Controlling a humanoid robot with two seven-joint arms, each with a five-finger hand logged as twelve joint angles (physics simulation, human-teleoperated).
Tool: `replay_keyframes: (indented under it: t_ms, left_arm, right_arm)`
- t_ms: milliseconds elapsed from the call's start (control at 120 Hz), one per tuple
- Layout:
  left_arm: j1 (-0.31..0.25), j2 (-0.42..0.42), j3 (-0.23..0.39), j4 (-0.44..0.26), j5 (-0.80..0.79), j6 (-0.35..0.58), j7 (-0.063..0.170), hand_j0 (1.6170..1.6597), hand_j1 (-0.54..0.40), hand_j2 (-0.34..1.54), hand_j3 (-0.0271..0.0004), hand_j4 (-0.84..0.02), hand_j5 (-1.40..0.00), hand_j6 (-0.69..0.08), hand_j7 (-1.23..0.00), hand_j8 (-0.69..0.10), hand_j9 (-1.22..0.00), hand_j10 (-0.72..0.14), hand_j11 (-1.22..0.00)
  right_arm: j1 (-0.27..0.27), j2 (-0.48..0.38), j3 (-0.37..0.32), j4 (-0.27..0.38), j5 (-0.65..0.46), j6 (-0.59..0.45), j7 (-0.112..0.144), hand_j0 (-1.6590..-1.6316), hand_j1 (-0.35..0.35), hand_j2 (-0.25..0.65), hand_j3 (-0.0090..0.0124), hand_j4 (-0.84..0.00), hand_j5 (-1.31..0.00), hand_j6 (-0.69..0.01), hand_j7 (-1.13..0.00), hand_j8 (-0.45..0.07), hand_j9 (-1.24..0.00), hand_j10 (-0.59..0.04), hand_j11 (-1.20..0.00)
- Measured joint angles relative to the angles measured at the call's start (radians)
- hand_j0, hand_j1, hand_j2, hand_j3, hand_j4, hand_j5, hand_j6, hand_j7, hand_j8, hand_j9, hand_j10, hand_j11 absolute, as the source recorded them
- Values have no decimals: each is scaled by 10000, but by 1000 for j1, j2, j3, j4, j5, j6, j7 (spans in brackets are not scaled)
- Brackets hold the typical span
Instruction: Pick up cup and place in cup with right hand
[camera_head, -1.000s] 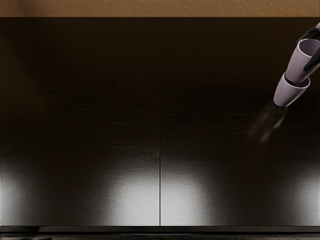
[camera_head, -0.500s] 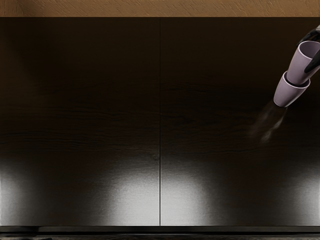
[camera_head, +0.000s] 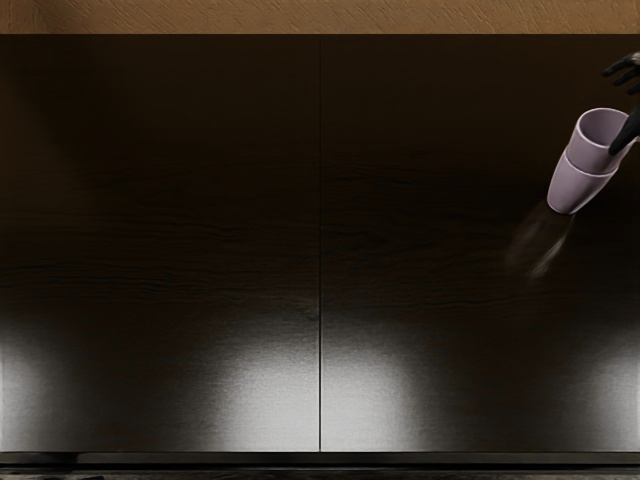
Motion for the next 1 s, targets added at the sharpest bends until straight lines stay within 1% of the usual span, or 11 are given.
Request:
replay_keyframes:
  t_ms: [192,300,483,675,767,850,925,1000]
  left_arm:
    - [0,0,0,0,0,0,0,16581,3490,-2,0,0,1,0,1,0,1,0,1]
    - [3,0,3,1,9,5,-1,16581,3490,-2,0,0,1,0,1,0,1,0,1]
    - [21,0,13,8,20,16,-2,16581,3491,1,0,-4,0,-6,0,-6,1,-5,2]
    - [41,0,13,10,21,19,-1,16581,3491,4,0,-8,-1,-11,0,-11,0,-8,1]
    - [65,0,12,10,21,19,-1,16581,3490,3,0,-6,-1,-9,0,-8,0,-6,1]
    - [104,0,10,10,22,19,-1,16581,3490,1,0,-4,0,-6,0,-5,0,-4,1]
    - [168,0,7,12,22,19,-1,16581,3488,-1,0,0,1,0,1,0,1,0,1]
    - [208,0,4,13,21,19,-1,16581,3492,6,0,-11,-2,-14,-1,-14,0,-10,0]
  right_arm:
    - [8,7,1,1,3,1,0,-16578,-2126,-212,0,-1263,-1585,-1222,-1574,-1201,-1577,-1237,-1574]
    - [20,10,1,7,11,3,0,-16579,-2449,-158,0,-973,-1203,-958,-1193,-939,-1197,-952,-1195]
    - [41,45,6,6,38,18,0,-16580,-2740,-112,0,-708,-858,-715,-850,-698,-855,-693,-853]
    - [63,95,14,20,120,86,0,-16580,-2860,-94,0,-593,-713,-608,-705,-592,-710,-580,-708]
    - [69,106,38,56,154,131,0,-16580,-2892,-90,0,-562,-675,-578,-668,-563,-672,-550,-670]
    - [72,105,58,114,209,165,0,-16580,-2914,-87,0,-537,-647,-552,-641,-538,-645,-526,-643]
    - [72,96,66,186,266,183,0,-16581,-2941,-84,0,-509,-615,-525,-609,-512,-613,-499,-611]
    - [70,68,72,275,327,192,0,-16581,-2974,-81,0,-479,-577,-494,-571,-482,-575,-469,-573]
